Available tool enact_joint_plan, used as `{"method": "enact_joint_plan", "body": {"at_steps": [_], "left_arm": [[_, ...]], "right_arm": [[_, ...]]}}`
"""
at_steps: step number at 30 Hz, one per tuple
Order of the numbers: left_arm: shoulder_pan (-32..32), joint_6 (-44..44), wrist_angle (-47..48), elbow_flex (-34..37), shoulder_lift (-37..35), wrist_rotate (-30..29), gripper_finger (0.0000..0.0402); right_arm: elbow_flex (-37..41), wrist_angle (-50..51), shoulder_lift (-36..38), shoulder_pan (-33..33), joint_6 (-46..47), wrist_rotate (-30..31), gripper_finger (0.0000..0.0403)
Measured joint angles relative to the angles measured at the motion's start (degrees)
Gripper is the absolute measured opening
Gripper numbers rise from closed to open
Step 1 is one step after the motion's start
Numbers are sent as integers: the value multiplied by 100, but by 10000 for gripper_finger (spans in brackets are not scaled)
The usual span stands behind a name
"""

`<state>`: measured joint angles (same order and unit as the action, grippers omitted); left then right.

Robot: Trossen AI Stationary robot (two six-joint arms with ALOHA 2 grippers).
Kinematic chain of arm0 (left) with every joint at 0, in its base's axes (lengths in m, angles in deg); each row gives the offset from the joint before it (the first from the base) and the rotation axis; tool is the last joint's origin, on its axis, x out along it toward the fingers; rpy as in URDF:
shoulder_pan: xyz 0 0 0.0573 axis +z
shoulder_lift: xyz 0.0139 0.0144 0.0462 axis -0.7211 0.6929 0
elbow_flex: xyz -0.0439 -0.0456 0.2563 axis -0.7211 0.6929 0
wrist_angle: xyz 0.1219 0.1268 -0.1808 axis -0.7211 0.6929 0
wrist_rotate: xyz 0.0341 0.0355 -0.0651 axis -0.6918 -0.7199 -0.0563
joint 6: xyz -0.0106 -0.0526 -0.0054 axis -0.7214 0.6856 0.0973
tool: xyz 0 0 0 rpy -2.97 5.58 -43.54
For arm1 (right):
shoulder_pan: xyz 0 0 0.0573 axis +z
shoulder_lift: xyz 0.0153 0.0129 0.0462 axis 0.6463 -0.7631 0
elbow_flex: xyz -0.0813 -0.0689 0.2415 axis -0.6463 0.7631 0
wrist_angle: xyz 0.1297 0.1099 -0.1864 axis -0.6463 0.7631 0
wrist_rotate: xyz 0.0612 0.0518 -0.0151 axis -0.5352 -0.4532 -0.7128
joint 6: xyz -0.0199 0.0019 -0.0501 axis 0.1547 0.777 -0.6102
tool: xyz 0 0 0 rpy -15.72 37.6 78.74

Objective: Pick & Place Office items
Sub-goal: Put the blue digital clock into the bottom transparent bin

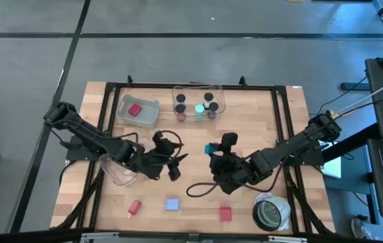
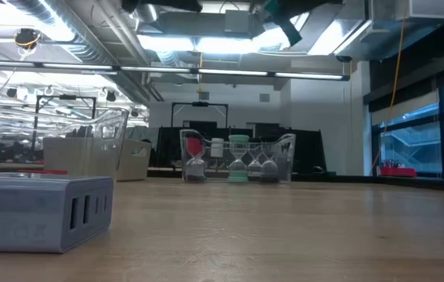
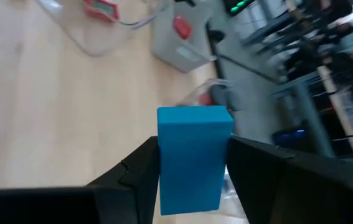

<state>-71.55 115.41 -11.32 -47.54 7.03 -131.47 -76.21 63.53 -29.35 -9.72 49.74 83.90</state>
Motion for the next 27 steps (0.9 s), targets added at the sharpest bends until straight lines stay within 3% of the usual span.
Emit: {"method": "enact_joint_plan", "body": {"at_steps": [3,6,9,16,23,27], "left_arm": [[89,-275,-527,0,70,-541,187],[338,-384,-892,0,152,-483,187],[611,-453,-1292,0,192,184,187],[1187,-534,-2105,0,192,1580,187],[1816,65,-2024,0,192,3111,187],[2012,155,-2215,0,192,3767,187]], "right_arm": [[0,-51,-2,-11,-362,325,159],[0,-130,-2,-11,-836,898,159],[0,-183,-2,-24,-1301,1123,160],[0,-300,-2,-144,-1465,919,160],[2,-646,-2,-240,-1657,900,160],[2,-809,-2,-332,-1785,572,160]]}}
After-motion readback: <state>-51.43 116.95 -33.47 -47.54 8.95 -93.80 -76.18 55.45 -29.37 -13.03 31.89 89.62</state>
